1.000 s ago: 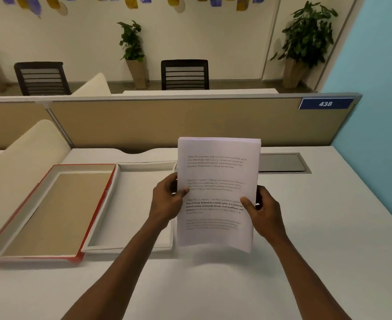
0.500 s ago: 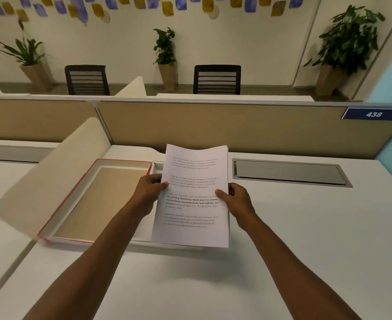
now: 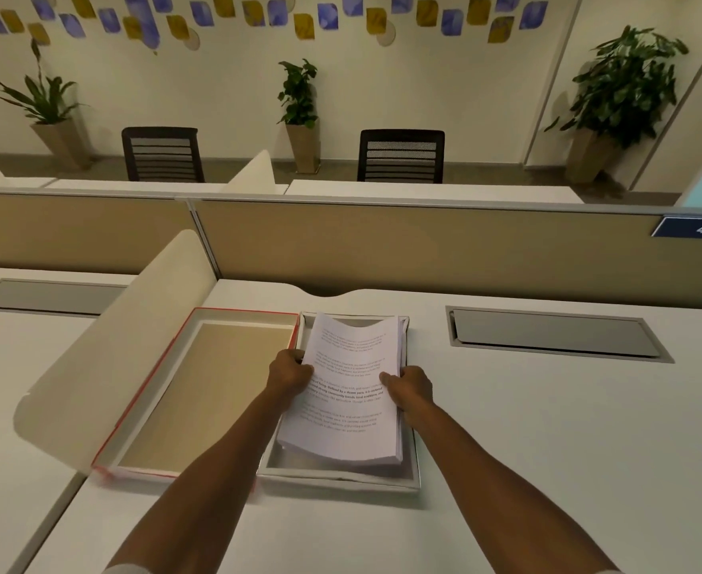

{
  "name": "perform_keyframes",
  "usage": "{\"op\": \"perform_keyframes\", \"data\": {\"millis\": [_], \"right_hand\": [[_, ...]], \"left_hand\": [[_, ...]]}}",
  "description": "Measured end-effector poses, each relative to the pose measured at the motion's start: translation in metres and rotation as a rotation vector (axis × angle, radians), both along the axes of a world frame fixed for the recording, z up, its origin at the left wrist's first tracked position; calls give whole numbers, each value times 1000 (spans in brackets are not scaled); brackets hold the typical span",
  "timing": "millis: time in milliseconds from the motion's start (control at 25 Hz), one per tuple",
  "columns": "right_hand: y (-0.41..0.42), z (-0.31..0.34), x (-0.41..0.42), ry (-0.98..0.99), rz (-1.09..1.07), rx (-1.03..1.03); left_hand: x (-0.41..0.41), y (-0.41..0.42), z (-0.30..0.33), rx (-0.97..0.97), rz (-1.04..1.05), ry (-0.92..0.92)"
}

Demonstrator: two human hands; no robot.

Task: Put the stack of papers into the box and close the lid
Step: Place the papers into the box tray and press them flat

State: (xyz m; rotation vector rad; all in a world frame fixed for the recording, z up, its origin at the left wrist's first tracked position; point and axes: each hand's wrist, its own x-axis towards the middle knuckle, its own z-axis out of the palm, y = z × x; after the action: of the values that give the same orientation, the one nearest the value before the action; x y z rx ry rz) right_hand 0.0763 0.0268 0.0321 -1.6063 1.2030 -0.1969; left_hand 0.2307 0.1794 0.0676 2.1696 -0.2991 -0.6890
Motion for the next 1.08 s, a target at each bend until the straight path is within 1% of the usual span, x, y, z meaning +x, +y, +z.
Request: {"op": "perform_keyframes", "data": {"millis": [200, 440, 520, 720, 880, 1000, 1080], "right_hand": [[10, -8, 18, 107, -5, -84], [16, -10, 29, 184, -22, -109], [18, -13, 31, 176, -32, -121], [27, -18, 28, 198, -22, -208], [31, -20, 26, 190, -29, -236], [36, -22, 24, 197, 16, -253], [39, -23, 21, 209, 62, -279]], "left_hand": [[6, 4, -19, -56, -26, 17], [1, 6, -36, -109, -73, -1], [1, 6, -38, -80, -113, -26], [-4, 6, -43, 76, -271, -154], [-11, 8, -49, 135, -361, -165], [-15, 10, -58, 205, -444, -243], [-16, 10, -62, 213, -460, -285]]}}
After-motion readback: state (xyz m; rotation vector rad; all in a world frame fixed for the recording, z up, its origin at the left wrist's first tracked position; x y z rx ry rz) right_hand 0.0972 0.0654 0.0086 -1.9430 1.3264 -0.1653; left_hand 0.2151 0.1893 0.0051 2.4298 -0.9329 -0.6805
